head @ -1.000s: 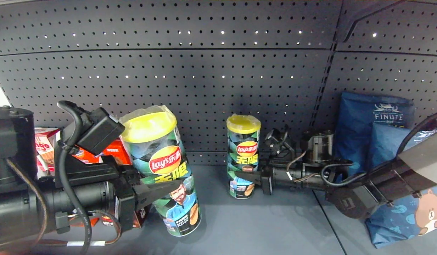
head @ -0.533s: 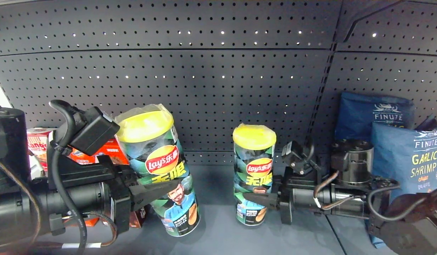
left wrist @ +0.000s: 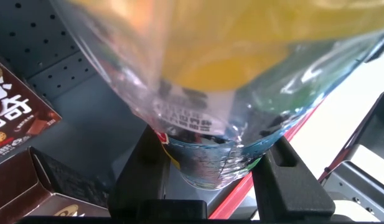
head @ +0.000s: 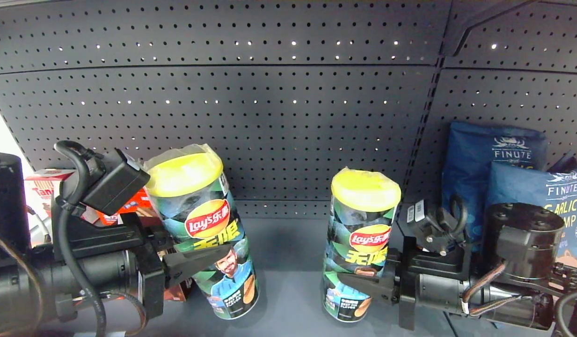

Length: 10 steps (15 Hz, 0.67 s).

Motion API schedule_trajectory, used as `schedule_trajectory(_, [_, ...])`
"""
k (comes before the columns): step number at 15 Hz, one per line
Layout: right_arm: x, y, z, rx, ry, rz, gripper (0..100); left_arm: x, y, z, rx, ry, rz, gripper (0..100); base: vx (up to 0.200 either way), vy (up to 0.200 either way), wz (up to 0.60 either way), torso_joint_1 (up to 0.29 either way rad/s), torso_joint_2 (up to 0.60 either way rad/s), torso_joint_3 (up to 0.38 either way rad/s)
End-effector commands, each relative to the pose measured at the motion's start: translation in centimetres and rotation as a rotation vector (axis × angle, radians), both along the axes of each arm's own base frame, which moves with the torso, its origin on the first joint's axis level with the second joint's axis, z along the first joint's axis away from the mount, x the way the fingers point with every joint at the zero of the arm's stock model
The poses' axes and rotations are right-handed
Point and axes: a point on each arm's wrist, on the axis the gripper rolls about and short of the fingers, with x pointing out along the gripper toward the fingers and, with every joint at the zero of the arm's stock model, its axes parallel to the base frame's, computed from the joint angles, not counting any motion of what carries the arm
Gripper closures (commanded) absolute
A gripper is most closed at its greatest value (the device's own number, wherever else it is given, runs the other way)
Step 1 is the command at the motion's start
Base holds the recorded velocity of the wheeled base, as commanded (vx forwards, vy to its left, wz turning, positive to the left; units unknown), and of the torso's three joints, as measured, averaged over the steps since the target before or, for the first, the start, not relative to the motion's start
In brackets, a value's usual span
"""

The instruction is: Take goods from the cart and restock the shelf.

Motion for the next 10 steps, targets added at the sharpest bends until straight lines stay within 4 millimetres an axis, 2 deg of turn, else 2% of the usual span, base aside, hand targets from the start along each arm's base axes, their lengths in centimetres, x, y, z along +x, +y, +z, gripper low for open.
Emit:
schedule_trajectory(1, [-0.5,-0.1,-0.1,0.002,0.004,0.007,100,0.0,0.0,0.0,0.000,-0.001,0.000,100,0.000,0.000,0.00,0.000,0.00,0.000])
schedule_trajectory(7, [-0.8,-0.6,-0.2,0.006,0.001,0.001,100,-0.1,0.1,0.1,0.001,-0.006,0.007,100,0.000,0.000,0.00,0.000,0.00,0.000])
schedule_trajectory(10, [-0.7,-0.5,-1.2,0.012,-0.005,0.002,100,-0.1,0.1,0.1,0.002,-0.007,0.007,100,0.000,0.000,0.00,0.000,0.00,0.000])
